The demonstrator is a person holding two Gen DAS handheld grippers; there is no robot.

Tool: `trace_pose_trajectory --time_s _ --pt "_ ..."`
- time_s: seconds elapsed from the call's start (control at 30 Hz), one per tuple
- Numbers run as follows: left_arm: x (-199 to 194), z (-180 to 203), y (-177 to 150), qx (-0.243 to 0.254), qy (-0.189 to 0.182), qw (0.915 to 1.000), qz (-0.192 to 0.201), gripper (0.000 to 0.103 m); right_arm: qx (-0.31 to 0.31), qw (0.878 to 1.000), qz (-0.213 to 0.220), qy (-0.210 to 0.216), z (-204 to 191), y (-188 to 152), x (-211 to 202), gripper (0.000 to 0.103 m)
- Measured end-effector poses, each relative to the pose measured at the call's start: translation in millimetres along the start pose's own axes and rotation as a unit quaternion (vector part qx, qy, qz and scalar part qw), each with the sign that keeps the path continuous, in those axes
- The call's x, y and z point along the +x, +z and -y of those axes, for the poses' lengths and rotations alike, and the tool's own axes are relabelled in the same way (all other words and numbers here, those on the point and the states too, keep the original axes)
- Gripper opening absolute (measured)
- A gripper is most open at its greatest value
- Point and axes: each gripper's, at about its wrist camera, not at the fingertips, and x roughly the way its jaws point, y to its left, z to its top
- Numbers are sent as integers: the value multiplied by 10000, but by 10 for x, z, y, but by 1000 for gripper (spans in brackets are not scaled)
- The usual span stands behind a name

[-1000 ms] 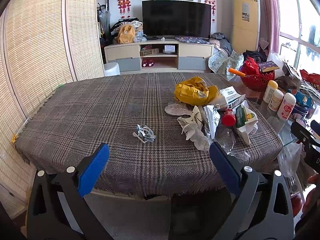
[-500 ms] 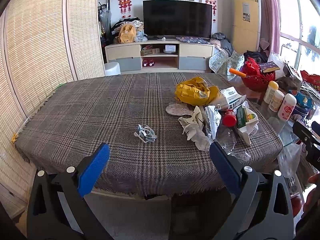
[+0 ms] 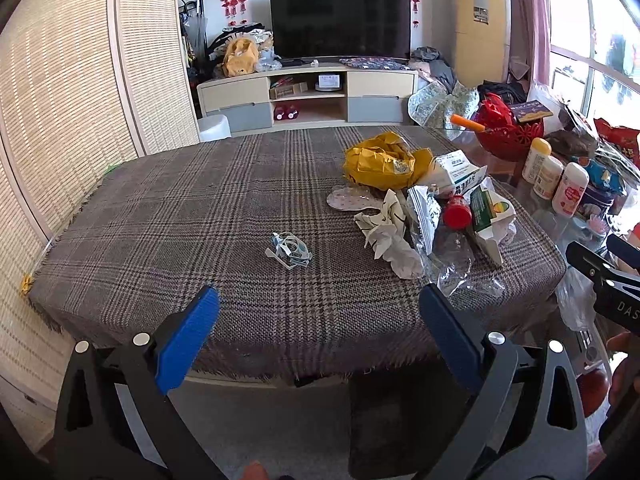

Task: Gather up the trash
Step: 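Grasp the small clear plastic piece with the left tool while the right tool grasps the white paper packet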

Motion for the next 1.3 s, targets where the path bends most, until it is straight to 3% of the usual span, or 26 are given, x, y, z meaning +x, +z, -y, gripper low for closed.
trace_pose_trajectory --time_s 0.3,0.47,0.6,0.83,0.97,1.1,1.3 --pt "313 -270 -26 -21 260 9983 -517 95 -111 9992 -351 -163 31 105 245 100" --pt "556 -437 144 -356 336 9959 -757 95 56 9991 -414 -66 98 320 401 100" --pt "671 -451 328 -346 348 9960 -749 95 206 9984 -518 13 95 542 549 100" --pt "949 -497 476 -324 152 9945 -980 92 409 9925 -1102 322 8 775 934 67" --pt "1092 -477 501 -260 89 9937 -1087 75 532 9871 -1453 410 -3 756 1147 44" --pt "1215 -483 541 -233 68 9931 -1144 72 659 9830 -1644 487 0 743 1289 37" --pt "1412 -528 549 -244 -23 9909 -1320 69 659 9799 -1812 511 -65 714 1398 36"
